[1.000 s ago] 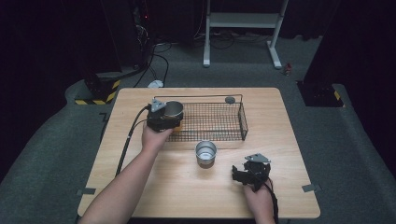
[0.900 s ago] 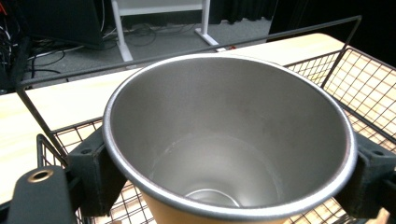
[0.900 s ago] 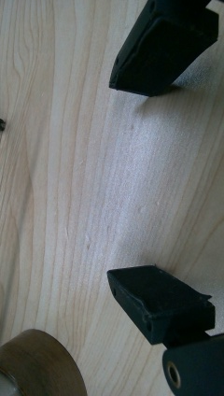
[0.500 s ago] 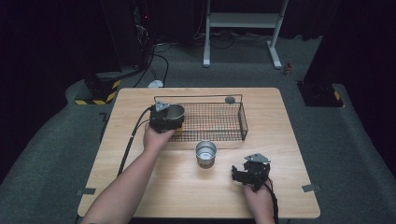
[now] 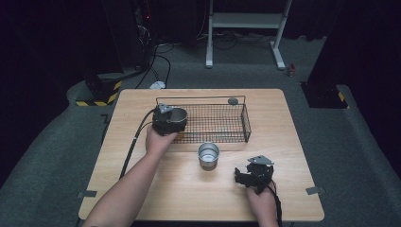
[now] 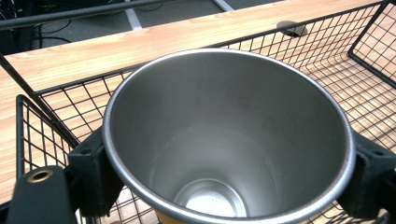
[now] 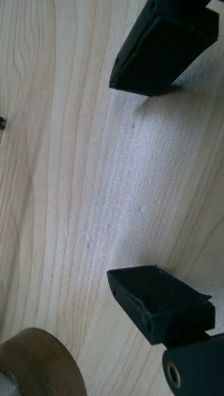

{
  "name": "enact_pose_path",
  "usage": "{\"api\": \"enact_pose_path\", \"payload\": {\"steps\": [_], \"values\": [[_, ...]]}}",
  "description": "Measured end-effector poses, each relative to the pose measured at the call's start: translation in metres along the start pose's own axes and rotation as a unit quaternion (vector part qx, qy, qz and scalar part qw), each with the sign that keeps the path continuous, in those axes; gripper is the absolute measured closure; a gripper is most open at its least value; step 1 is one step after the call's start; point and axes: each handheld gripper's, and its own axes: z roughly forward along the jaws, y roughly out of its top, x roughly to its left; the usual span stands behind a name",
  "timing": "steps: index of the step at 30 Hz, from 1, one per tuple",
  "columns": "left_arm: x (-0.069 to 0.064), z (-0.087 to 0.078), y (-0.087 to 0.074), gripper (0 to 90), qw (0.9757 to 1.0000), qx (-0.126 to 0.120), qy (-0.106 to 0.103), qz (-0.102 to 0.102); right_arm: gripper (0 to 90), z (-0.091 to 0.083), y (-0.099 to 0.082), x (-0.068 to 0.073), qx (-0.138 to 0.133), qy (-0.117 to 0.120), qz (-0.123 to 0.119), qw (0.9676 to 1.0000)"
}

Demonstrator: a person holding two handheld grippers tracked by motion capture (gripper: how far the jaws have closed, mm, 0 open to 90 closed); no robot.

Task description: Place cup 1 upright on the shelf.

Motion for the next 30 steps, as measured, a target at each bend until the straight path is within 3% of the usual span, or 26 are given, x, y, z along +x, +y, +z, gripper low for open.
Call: {"api": "enact_pose_path", "payload": {"steps": [7, 15, 22, 30], "values": [[0.0025, 0.0022, 0.0013, 13.5, 1.0, -0.005, 0.003, -0.005, 8.4, 0.0, 0.0, 0.0001, 0.0, 0.0, 0.0, 1.0], [-0.0002, 0.0029, 0.0059, 13.5, 0.9999, -0.006, 0.008, 0.003, 8.4, -0.0001, -0.0001, 0.0001, 0.0, 0.0, 0.0, 1.0], [0.003, 0.0043, 0.0032, 13.5, 0.9998, 0.008, 0.018, 0.008, 8.4, -0.0001, -0.0001, 0.0001, 0.0, 0.0, 0.0, 1.0], [0.0044, 0.0045, 0.003, 13.5, 0.9999, 0.008, 0.015, 0.0, 8.5, -0.0001, -0.0001, 0.0002, 0.0, 0.0, 0.0, 1.0]]}}
